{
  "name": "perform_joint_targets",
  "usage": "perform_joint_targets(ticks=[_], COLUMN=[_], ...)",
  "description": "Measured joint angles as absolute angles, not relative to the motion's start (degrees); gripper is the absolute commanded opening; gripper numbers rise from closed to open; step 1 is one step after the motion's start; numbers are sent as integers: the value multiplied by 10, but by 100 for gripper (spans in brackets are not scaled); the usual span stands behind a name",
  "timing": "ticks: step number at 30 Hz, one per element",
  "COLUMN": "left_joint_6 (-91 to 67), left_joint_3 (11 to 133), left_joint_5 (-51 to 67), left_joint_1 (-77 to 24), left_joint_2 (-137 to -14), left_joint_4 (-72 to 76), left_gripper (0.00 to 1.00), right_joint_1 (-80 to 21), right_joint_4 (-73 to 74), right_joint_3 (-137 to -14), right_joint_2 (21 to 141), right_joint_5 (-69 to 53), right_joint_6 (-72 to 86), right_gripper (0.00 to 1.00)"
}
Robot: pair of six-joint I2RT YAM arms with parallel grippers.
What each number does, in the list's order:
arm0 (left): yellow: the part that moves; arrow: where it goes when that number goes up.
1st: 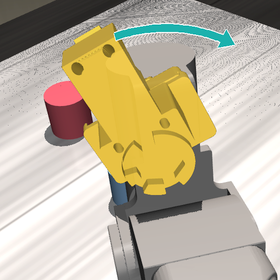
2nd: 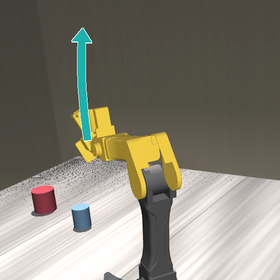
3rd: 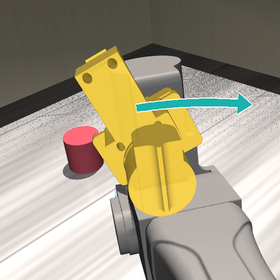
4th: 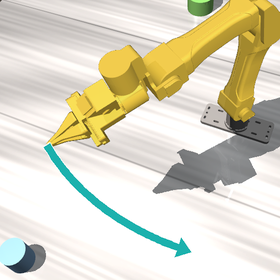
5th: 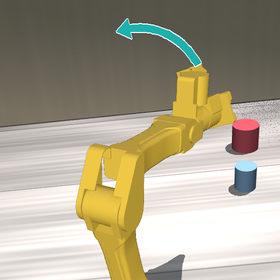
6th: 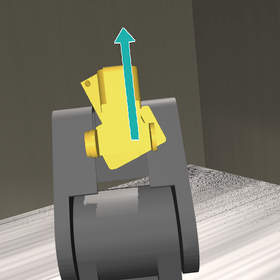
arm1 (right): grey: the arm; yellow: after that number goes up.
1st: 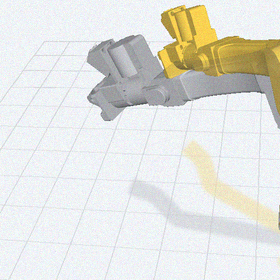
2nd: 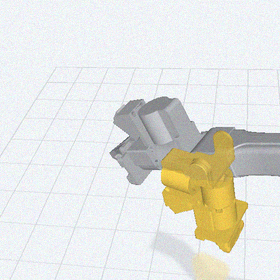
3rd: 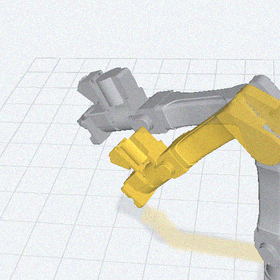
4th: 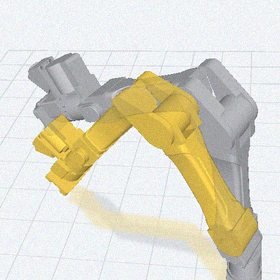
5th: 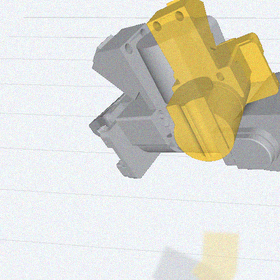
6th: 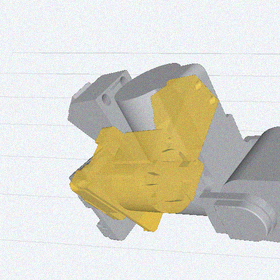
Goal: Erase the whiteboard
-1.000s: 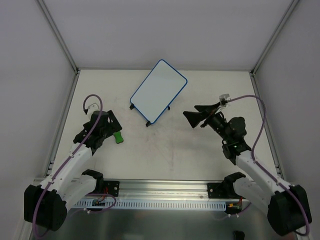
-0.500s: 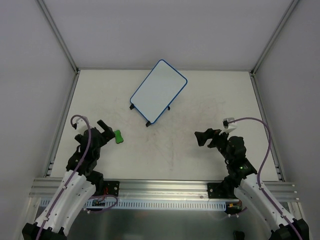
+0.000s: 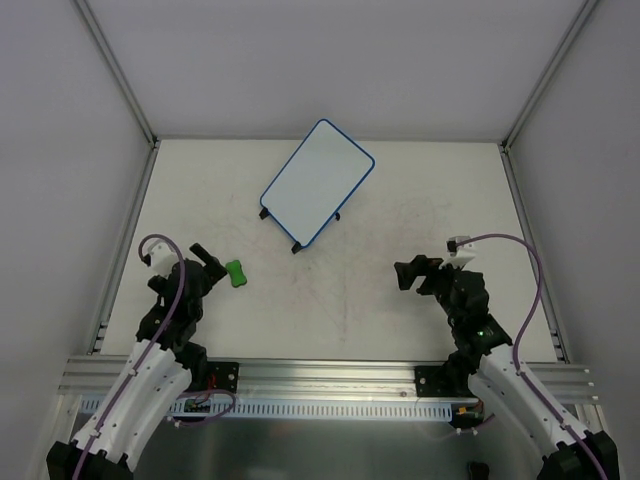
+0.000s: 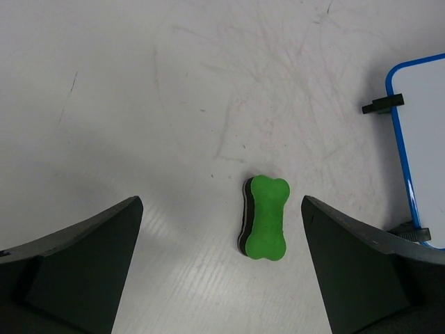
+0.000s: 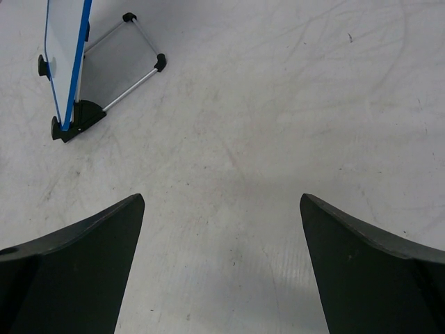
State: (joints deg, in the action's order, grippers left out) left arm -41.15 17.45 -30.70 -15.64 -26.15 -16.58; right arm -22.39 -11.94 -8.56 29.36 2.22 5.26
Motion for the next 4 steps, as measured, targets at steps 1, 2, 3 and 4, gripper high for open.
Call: perform_joint_targets(ticks=[1,2,3,4], left_joint_6=[-411,-411,-411,-411], left_joint_3=[175,175,175,175], left_joint_5=[-307,-307,-307,-307], left_joint_1=[-156,-156,-156,-156], left_joint_2=[-266,-271,-274,-278], left_joint_4=[-166,-166,-166,-166], left_gripper=[99,99,99,99], right_joint_1=[-224,-224,-224,-224], right_joint_4=[-119,-119,-119,-119], right_joint_3=[-86,-86,-86,-86], right_joint_2=[292,291,290,288], right_joint_5=[23,23,24,24], right_joint_6=[53,53,53,53], right_gripper=[99,99,99,99])
